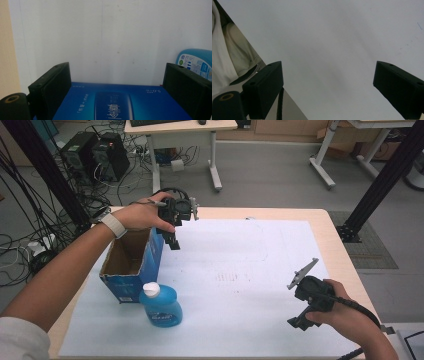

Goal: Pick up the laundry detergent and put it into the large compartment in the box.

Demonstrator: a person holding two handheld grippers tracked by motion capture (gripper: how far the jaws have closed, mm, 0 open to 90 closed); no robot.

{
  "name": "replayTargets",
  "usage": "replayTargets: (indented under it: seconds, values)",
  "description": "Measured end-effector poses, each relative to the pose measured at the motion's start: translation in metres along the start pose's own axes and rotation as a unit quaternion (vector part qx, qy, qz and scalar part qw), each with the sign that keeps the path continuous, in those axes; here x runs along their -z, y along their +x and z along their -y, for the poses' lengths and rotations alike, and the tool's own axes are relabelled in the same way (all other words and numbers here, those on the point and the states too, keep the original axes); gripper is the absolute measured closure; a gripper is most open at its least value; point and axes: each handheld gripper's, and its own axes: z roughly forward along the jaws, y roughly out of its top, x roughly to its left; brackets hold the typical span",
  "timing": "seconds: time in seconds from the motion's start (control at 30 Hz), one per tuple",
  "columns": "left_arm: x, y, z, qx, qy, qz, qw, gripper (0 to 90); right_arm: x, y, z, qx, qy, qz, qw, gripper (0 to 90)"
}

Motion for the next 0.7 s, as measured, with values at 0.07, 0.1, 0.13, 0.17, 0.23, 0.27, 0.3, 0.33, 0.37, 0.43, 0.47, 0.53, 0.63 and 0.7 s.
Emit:
replayTargets:
  seconds: [0.07,0.1,0.13,0.17,0.23,0.27,0.3,0.33,0.37,0.43,0.47,0.53,0.63,0.7]
  values:
    - [0.001,0.000,0.000,0.001,0.001,0.000,1.0000,8.6,0.001,0.001,0.001,-0.001,-0.002,0.000,1.0000,9.3]
    - [0.002,0.000,-0.001,-0.001,0.002,0.001,1.0000,8.6,0.001,0.001,0.002,-0.002,-0.004,0.000,1.0000,9.3]
    - [0.003,0.000,0.000,0.000,-0.001,0.000,1.0000,8.6,0.001,0.001,0.003,-0.001,-0.004,0.000,1.0000,9.3]
    - [0.004,0.000,0.000,0.001,0.000,0.000,1.0000,8.6,0.001,0.001,0.003,-0.002,-0.004,0.000,1.0000,9.3]
    - [0.006,0.000,0.001,0.000,-0.002,-0.001,1.0000,8.6,0.001,0.001,0.005,-0.003,-0.004,0.000,1.0000,9.3]
    - [0.007,0.000,0.001,0.002,-0.001,-0.001,1.0000,8.8,0.001,0.001,0.005,-0.004,-0.004,0.000,1.0000,9.3]
    - [0.008,-0.001,0.001,0.001,-0.001,-0.002,1.0000,9.0,0.001,0.000,0.006,-0.004,-0.004,0.001,1.0000,9.3]
    - [0.008,-0.002,0.001,0.002,0.000,-0.003,1.0000,9.0,0.001,0.000,0.006,-0.006,-0.004,0.001,1.0000,9.3]
    - [0.010,-0.002,0.002,0.002,0.001,-0.002,1.0000,9.0,0.002,-0.001,0.006,-0.006,-0.004,0.002,1.0000,9.3]
    - [0.012,-0.003,0.002,0.007,0.000,-0.001,1.0000,9.1,0.002,-0.001,0.005,-0.006,-0.004,0.003,1.0000,9.3]
    - [0.013,-0.003,0.003,0.008,-0.001,-0.001,1.0000,9.1,0.003,-0.001,0.004,-0.005,-0.004,0.004,1.0000,9.3]
    - [0.014,-0.004,0.003,0.010,0.000,-0.003,0.9999,9.1,0.004,0.000,0.003,-0.004,-0.003,0.005,1.0000,9.3]
    - [0.017,-0.006,0.003,0.012,-0.001,-0.004,0.9999,9.2,0.005,0.001,0.002,-0.003,-0.004,0.005,1.0000,9.3]
    - [0.019,-0.007,0.005,0.015,-0.007,-0.003,0.9999,9.2,0.005,0.001,0.001,-0.004,-0.002,0.003,1.0000,9.3]
